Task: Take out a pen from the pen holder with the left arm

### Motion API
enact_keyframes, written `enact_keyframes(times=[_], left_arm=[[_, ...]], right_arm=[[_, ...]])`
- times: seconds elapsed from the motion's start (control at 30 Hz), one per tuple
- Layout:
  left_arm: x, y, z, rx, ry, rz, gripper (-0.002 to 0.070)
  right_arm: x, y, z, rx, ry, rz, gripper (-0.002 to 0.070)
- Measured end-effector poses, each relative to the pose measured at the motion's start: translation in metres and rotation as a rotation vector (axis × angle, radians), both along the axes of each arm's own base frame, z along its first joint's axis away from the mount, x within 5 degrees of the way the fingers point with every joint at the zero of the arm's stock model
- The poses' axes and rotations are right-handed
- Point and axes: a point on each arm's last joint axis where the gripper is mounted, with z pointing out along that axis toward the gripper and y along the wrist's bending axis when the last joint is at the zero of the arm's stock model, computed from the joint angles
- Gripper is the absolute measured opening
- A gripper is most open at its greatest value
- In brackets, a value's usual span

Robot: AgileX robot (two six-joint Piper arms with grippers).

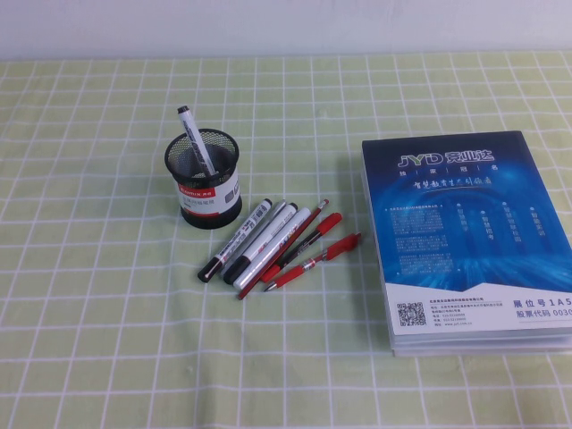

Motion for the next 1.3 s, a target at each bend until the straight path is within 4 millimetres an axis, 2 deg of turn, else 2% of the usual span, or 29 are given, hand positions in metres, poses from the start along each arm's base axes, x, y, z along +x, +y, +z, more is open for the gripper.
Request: enact_keyframes(times=[0.13, 0.37, 0.5, 0.57, 0.83, 0.97, 1.17, 1.3], left_arm=[[0.001, 0.000, 0.006, -0.134, -0.052, 0.013, -0.0002], [0.001, 0.000, 0.010, -0.186, -0.085, 0.021, -0.0002], [0.005, 0.000, 0.007, -0.237, -0.015, 0.032, -0.0002], [0.009, -0.001, 0.013, -0.242, 0.030, 0.035, -0.0002], [0.044, -0.005, 0.069, -0.111, 0.162, 0.005, -0.0002], [0.068, -0.008, 0.087, -0.027, 0.222, -0.018, -0.0002], [0.095, -0.010, 0.092, 0.027, 0.289, -0.030, -0.0002], [0.105, -0.011, 0.082, 0.052, 0.357, -0.038, -0.0002]], right_arm=[[0.000, 0.000, 0.000, 0.000, 0.000, 0.000, -0.0015], [0.000, 0.000, 0.000, 0.000, 0.000, 0.000, -0.0015], [0.000, 0.000, 0.000, 0.000, 0.000, 0.000, -0.0015], [0.000, 0.000, 0.000, 0.000, 0.000, 0.000, -0.0015], [0.000, 0.000, 0.000, 0.000, 0.000, 0.000, -0.0015], [0.000, 0.000, 0.000, 0.000, 0.000, 0.000, -0.0015], [0.000, 0.000, 0.000, 0.000, 0.000, 0.000, -0.0015], [0.000, 0.000, 0.000, 0.000, 0.000, 0.000, -0.0015]])
